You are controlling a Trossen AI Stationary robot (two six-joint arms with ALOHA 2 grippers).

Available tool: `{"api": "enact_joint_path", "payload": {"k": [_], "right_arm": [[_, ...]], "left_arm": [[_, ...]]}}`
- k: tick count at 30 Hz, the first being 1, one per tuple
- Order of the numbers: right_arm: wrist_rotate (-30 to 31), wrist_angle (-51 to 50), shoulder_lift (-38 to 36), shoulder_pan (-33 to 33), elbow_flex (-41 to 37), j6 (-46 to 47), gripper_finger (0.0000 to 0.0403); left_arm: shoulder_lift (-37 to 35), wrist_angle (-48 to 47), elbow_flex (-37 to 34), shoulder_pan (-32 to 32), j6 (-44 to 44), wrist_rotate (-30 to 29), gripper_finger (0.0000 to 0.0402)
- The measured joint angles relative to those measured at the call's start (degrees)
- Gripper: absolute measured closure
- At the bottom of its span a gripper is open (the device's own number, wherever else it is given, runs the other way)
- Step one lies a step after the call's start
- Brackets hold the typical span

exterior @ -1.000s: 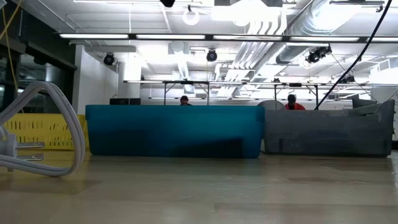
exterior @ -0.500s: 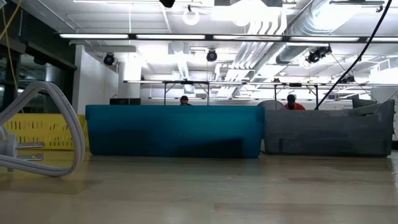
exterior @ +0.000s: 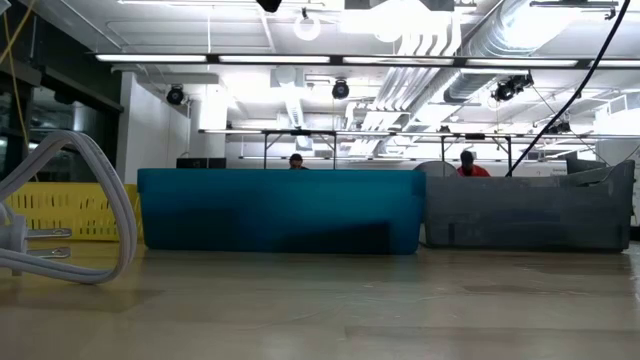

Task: Pick & Place School Supplies
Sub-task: Put the green eraser into the yellow bin

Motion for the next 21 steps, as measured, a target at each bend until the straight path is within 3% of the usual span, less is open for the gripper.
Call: {"api": "enact_joint_path", "payload": {"k": [14, 21], "right_arm": [[-0.3, -0.1, 0.0, 0.0, 0.0, 0.0, 0.0298], [-1.4, -5.2, 0.0, 0.0, 0.0, 3.4, 0.0280]], "left_arm": [[0.0, -0.3, 0.0, 0.0, 0.0, 0.0, 0.0361], [-2.0, -5.6, 0.0, 0.5, -1.8, -0.3, 0.0362]]}}
